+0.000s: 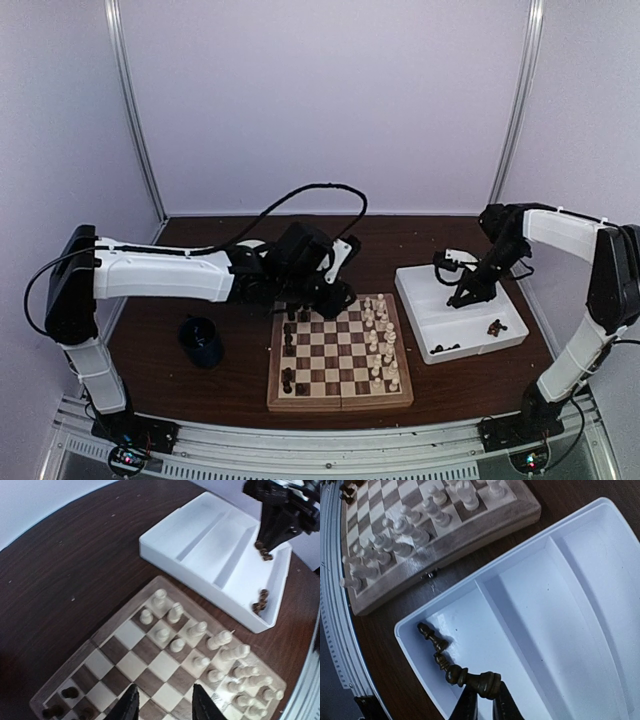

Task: Set up the chess pieces on the board
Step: Pass from the right arm to the left

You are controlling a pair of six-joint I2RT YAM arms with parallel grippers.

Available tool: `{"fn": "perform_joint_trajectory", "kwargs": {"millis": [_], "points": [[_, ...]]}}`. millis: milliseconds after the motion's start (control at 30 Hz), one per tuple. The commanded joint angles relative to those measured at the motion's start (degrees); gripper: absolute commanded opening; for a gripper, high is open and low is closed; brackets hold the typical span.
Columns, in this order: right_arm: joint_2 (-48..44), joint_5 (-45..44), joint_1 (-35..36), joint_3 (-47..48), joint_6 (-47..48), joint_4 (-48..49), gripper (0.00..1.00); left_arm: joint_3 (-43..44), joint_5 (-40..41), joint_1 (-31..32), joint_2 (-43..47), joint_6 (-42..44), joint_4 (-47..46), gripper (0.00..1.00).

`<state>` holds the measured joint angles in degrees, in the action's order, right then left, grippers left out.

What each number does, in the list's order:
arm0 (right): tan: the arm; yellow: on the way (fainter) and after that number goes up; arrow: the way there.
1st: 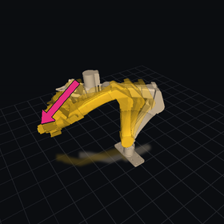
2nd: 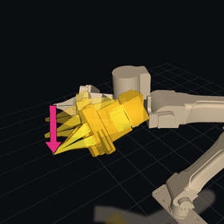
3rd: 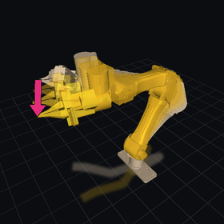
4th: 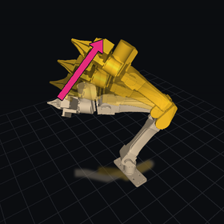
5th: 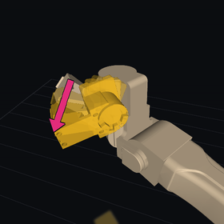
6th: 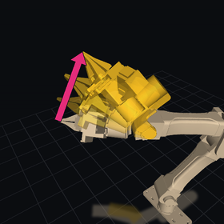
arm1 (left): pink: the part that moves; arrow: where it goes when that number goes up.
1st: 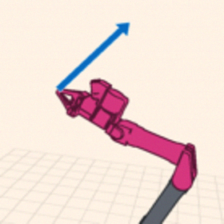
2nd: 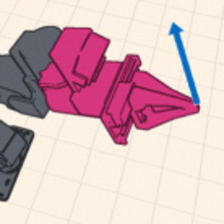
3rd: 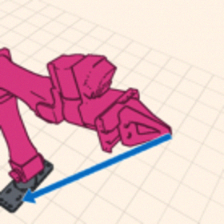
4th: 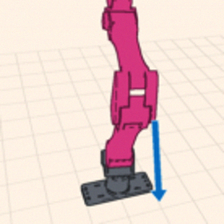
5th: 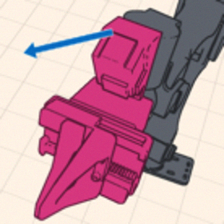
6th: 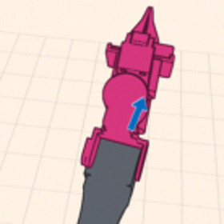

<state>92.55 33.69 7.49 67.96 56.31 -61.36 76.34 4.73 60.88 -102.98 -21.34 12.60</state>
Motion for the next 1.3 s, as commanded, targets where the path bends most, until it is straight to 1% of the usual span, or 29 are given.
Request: {"fn": "perform_joint_trajectory", "kwargs": {"millis": [0, 67, 133, 233, 333, 467, 633, 933, 1167, 1267], "points": [[0.67, 14.19, -0.61, 4.26, -5.58, -8.4, 0.12, 2.25, -9.45, 2.65, -2.97, 5.15, -18.99, 0.38], [0.99, 17.18, -0.66, 5.5, -6.29, -10.43, 0.12, 6.24, -12.35, 3.22, -6.02, 8.62, -20.16, 0.39], [1.01, 19.16, -0.72, 6.3, -6.8, -11.95, 0.12, 10.59, -14.95, 3.27, -9.35, 10.2, -19.41, 0.4], [0.52, 20.71, -0.72, 6.61, -7.62, -12.73, 0.12, 15.44, -17.65, 3.33, -13.9, 11.17, -19.07, 0.39], [-0.18, 21.58, -0.72, 6.44, -8.51, -12.76, 0.12, 18.22, -18.87, 3.64, -16.89, 10.66, -21.07, 0.38], [-0.35, 23.71, -0.72, 6.32, -9.7, -13.1, 0.12, 20.35, -19.83, 4.6, -19.86, 10.49, -24.76, 0.37], [-0.59, 25.01, -0.67, 6.6, -10.25, -13.84, 0.12, 23.4, -19.52, 5.07, -22.35, 10.36, -24.6, 0.35], [-0.94, 25.91, -0.72, 6.65, -10.28, -14.39, 0.12, 25.71, -19.08, 5.12, -24.07, 9.84, -23.98, 0.34], [-1.44, 26.27, -0.72, 6.83, -10.17, -15.07, 0.13, 28.57, -19.68, 5.12, -25.8, 9.91, -21.91, 0.27], [-1.47, 26.39, -0.71, 6.82, -10.23, -15.14, 0.13, 28.86, -19.38, 5.12, -25.87, 9.68, -21.62, 0.2]]}}
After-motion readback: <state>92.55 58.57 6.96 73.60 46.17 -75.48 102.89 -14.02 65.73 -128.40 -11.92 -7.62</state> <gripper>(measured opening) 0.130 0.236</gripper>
